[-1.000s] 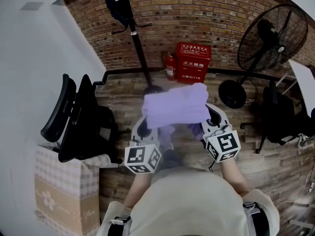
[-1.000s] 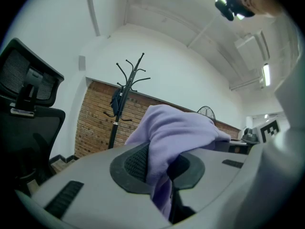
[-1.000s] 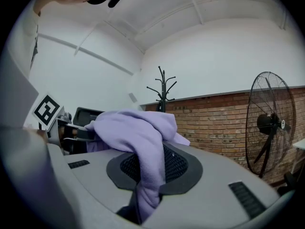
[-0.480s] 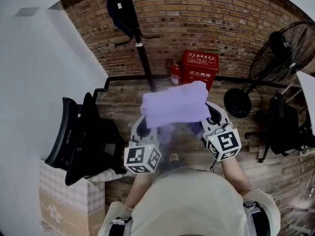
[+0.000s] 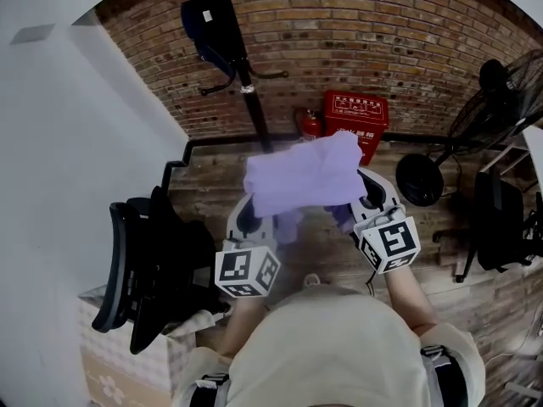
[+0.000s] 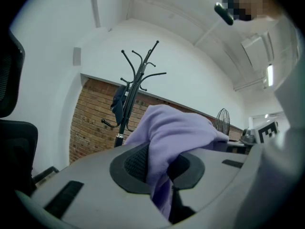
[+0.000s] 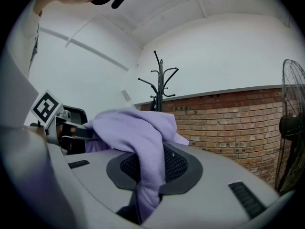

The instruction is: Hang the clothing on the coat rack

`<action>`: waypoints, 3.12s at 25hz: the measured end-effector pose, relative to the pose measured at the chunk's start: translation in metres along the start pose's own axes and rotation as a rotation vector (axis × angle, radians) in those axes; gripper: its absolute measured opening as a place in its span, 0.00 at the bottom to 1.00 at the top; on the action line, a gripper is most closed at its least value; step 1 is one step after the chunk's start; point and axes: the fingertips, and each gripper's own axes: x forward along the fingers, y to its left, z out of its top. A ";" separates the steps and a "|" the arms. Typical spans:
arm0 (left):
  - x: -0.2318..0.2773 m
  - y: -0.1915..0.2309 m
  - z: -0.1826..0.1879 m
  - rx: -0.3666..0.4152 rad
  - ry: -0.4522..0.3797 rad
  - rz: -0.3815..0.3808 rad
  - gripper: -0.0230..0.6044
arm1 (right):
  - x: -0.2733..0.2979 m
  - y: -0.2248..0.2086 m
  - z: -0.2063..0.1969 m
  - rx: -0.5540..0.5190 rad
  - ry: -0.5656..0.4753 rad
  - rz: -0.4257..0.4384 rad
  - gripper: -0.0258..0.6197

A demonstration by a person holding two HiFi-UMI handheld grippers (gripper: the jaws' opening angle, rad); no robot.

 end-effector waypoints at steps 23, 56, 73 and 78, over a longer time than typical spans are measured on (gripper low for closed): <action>0.124 0.050 0.034 0.052 -0.046 -0.002 0.11 | 0.130 -0.067 0.023 -0.076 -0.063 0.022 0.13; 0.264 0.131 0.036 0.052 -0.009 0.288 0.11 | 0.348 -0.138 0.013 -0.094 -0.057 0.320 0.13; 0.273 0.169 -0.015 -0.024 0.077 0.418 0.11 | 0.400 -0.121 -0.043 -0.046 0.040 0.433 0.13; 0.280 0.174 -0.039 -0.050 0.124 0.421 0.11 | 0.409 -0.120 -0.065 -0.014 0.084 0.437 0.13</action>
